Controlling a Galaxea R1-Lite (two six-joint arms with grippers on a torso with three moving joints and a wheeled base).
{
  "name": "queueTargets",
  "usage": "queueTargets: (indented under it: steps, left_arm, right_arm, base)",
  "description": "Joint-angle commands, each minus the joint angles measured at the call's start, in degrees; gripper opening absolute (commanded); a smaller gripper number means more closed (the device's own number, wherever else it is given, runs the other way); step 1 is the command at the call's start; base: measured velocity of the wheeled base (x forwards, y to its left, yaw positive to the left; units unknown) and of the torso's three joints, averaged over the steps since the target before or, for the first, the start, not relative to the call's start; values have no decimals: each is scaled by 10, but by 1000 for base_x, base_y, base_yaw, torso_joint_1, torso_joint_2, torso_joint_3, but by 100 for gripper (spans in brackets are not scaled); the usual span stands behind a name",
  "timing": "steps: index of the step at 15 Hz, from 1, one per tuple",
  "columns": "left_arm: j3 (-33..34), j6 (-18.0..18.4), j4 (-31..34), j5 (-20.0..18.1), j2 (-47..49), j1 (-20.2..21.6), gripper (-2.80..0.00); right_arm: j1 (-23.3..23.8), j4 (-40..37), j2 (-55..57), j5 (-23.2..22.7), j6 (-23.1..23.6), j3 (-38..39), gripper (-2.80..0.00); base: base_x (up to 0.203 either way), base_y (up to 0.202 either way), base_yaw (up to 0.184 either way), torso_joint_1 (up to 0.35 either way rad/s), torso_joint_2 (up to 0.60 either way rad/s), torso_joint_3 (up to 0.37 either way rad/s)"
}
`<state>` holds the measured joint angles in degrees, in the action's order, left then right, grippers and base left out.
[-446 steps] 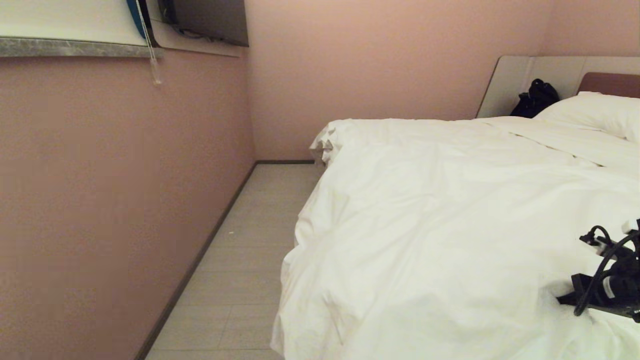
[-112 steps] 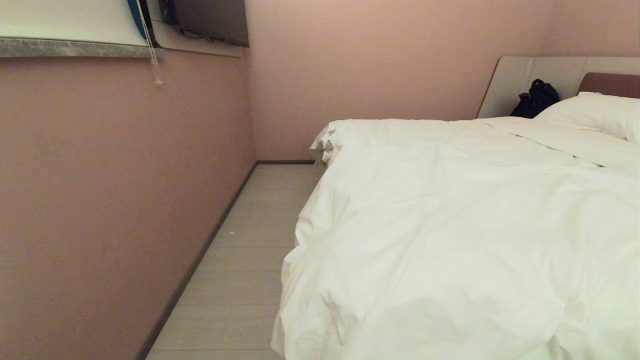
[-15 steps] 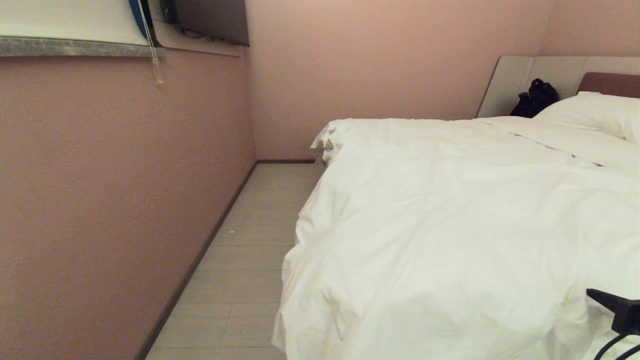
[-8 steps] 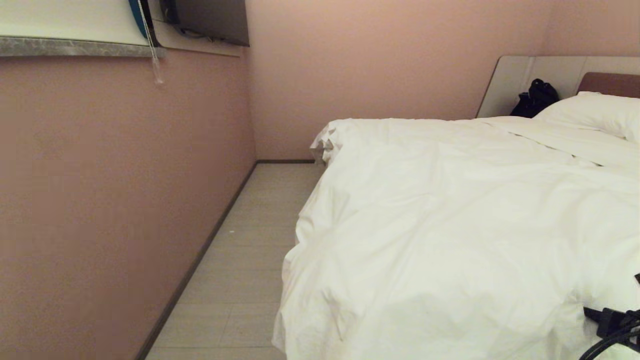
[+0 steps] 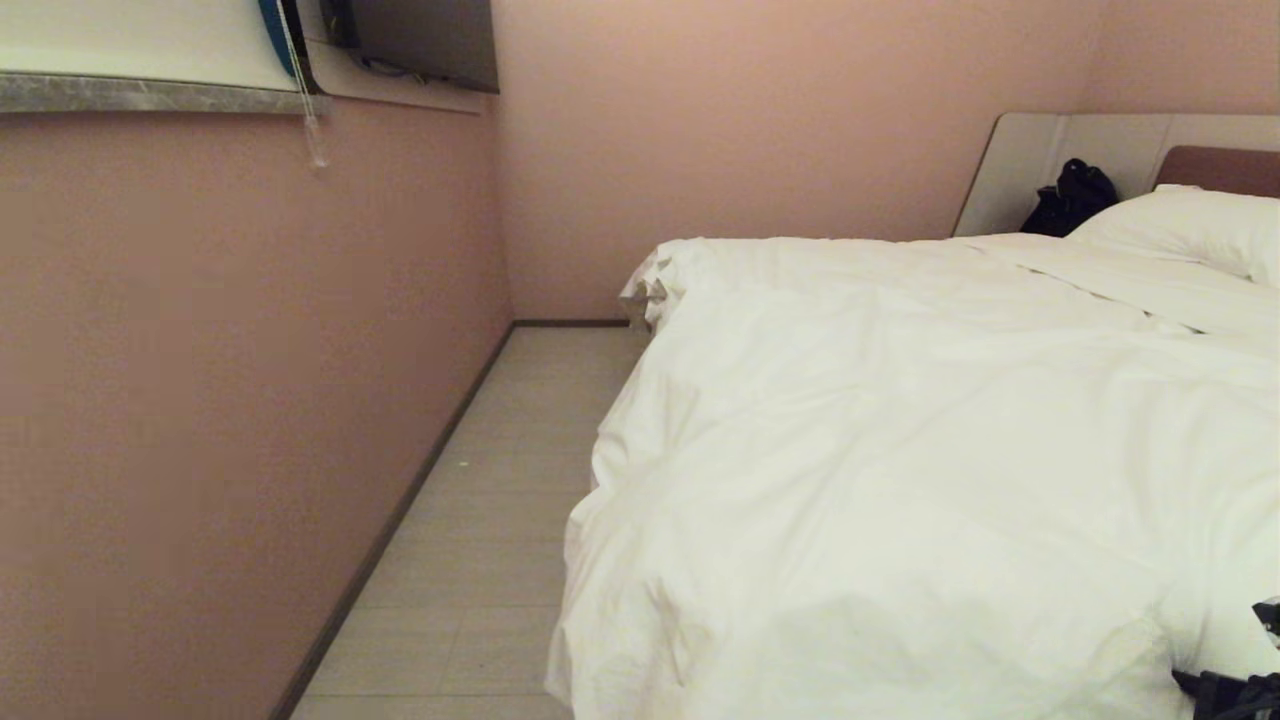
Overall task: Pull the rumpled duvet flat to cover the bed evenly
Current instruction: Flatten the corners of the folded blanket
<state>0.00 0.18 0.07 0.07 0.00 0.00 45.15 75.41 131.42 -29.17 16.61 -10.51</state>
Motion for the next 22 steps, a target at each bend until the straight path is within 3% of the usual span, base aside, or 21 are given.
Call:
queueTargets:
  steps: [1,7,11,14,16,19,22]
  left_arm:
    - [0,0,-1,0,0,0,-280]
    - [0,0,-1,0,0,0,-280]
    - [0,0,0,0,0,0,-280]
    - [0,0,-1,0,0,0,-280]
    - [0,1,-1,0,0,0,-280]
    - [0,0,-1,0,0,0,-280]
    - [0,0,-1,0,0,0,-280]
  right_arm:
    - [16,55,41,0,44,21,-280]
    - [58,93,55,-11,103,97,-280]
    - [58,99,2,-28,100,105,-280]
    - [47,100,-47,-73,94,104,-280]
    - [18,100,-102,-82,50,92,-280]
    - [-42,90,-207,-73,-66,40,-280]
    - [-91,11,-295,-50,-147,-18,-280]
  base:
    - [0,0,0,0,0,0]
    - [0,0,0,0,0,0]
    - [0,0,0,0,0,0]
    - [0,0,0,0,0,0]
    - [0,0,0,0,0,0]
    - [0,0,0,0,0,0]
    - [0,0,0,0,0,0]
